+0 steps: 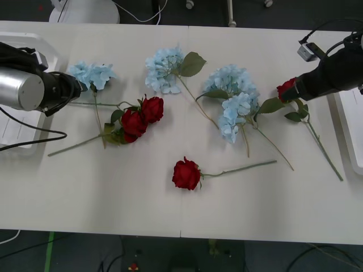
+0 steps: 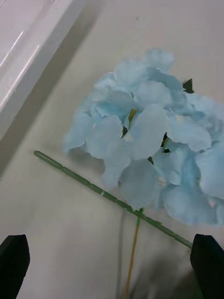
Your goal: Put the red flowers into the right box and the blue flowers into the left box
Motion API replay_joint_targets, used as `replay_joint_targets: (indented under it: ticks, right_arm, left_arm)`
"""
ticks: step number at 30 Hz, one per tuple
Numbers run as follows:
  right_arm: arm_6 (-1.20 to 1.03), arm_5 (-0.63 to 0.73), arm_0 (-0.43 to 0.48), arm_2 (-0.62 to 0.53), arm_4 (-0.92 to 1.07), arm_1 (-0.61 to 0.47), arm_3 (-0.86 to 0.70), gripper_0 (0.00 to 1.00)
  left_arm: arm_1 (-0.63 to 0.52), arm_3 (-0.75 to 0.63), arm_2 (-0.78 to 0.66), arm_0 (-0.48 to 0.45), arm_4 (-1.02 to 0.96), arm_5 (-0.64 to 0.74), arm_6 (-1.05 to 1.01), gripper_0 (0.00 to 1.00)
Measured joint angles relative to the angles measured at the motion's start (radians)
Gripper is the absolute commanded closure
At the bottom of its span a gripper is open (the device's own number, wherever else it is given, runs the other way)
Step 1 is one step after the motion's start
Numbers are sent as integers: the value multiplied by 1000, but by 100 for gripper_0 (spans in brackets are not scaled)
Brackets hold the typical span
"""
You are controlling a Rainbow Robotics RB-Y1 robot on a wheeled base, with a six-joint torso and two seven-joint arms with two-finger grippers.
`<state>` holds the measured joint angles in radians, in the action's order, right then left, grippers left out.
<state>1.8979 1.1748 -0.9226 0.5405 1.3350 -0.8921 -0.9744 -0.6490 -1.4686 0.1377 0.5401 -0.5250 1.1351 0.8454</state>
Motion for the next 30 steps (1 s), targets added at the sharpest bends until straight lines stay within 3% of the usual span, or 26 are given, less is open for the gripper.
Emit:
replay_joint_targets:
  ticks: [9,15,30]
  right_arm:
    - [-24,-58,-1,0,-118,65,121,1]
    - [-29,-87,-1,0,-139,97,194,1]
    - [-55,-182,-1,0,-306,171,272,1]
  left_arm:
    - [55,191,35,122,21,-68,46,0]
    - [69,302,83,183,22,-99,180,0]
    - [135,518,165,219,25,-260,317,0]
